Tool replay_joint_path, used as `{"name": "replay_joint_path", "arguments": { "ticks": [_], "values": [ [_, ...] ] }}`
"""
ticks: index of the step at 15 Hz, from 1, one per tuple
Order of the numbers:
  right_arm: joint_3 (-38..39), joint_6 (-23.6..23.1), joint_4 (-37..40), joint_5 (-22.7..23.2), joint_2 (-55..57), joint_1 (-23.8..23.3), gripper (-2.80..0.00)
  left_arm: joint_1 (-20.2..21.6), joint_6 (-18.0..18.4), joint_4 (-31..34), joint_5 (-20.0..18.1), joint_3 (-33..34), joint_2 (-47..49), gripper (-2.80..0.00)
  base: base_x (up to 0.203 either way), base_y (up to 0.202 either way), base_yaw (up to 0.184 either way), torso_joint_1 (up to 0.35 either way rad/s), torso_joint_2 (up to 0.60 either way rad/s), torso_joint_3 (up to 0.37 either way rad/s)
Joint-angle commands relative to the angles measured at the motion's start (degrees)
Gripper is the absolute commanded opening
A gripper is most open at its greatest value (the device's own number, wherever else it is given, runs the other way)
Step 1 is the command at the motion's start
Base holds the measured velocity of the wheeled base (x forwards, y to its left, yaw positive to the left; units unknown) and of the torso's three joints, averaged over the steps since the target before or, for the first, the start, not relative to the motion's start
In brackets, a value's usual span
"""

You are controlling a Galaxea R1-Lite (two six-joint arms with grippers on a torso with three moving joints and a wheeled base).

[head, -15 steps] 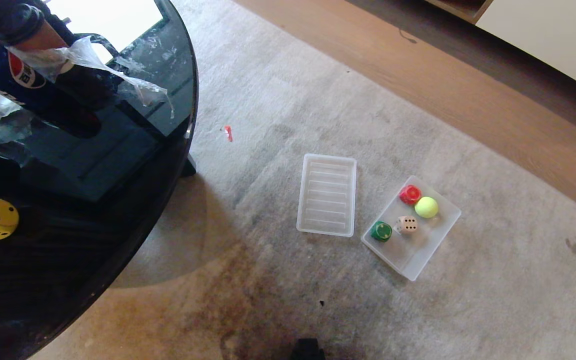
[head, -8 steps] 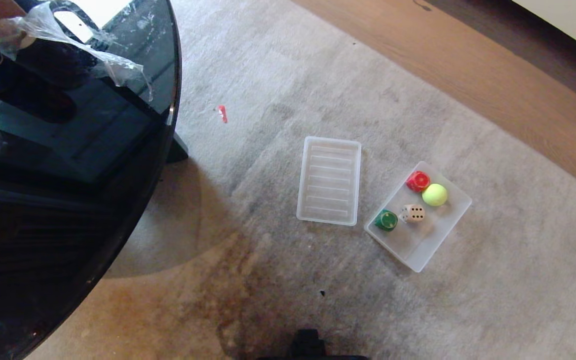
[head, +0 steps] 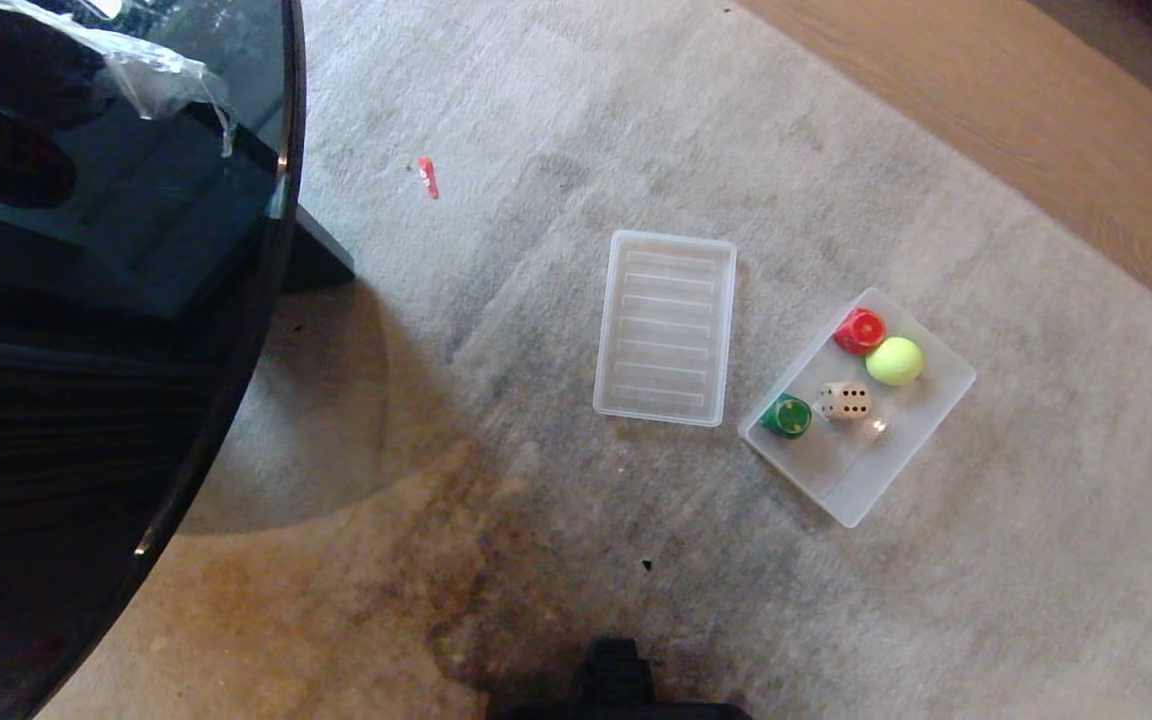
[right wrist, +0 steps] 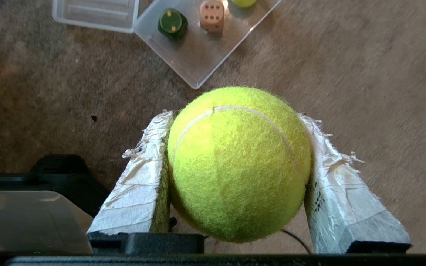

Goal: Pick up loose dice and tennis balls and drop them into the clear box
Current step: Put the ball in the box

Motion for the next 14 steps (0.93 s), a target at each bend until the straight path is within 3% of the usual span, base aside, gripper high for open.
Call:
{"name": "replay_joint_path", "arguments": {
  "ticks": [1,10,14],
  "values": [
    [0.0,0.0,0.0,0.0,0.0,0.0,-2.80,0.0,0.0,0.0,0.0,0.1,0.0,-2.80,0.000,0.000,0.000,0.007,0.00,-0.188],
    [0.0,0.0,-0.1,0.0,0.0,0.0,-2.80,0.0,0.0,0.0,0.0,0.0,0.0,-2.80,0.000,0.000,0.000,0.002,0.00,-0.197],
    [0.0,0.0,-0.1,0.1,0.0,0.0,-2.80,0.0,0.0,0.0,0.0,0.1,0.0,-2.80,0.000,0.000,0.000,0.001,0.00,-0.043]
  ]
}}
